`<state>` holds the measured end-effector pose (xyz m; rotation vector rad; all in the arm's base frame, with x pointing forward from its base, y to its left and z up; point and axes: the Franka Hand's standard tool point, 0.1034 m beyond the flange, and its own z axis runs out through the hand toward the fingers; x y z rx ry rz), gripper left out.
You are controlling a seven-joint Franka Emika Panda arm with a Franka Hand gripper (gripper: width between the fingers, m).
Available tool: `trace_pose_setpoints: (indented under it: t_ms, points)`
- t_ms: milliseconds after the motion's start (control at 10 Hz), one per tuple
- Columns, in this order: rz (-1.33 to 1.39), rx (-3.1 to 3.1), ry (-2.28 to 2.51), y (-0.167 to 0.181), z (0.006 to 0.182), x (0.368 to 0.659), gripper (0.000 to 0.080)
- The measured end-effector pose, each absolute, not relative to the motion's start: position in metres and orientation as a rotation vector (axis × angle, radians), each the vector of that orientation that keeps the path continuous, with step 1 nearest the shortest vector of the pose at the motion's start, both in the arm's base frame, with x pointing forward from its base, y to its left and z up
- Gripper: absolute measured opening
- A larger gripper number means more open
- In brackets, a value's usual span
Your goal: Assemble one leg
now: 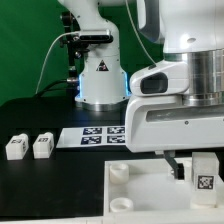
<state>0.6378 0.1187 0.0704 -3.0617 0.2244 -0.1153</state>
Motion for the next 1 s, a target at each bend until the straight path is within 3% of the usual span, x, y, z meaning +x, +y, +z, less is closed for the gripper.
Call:
trace_pose_setpoints:
  t_ms: [100, 200, 1000]
  points:
    - [-0.111, -3.050, 0.320, 0.119, 0.070, 0.638, 0.0426]
    - [-0.101, -3.015, 0.524, 0.118, 0.070, 0.637, 0.0296]
    - [0.098, -2.188, 2.032, 0.110, 0.068, 0.632, 0.0297]
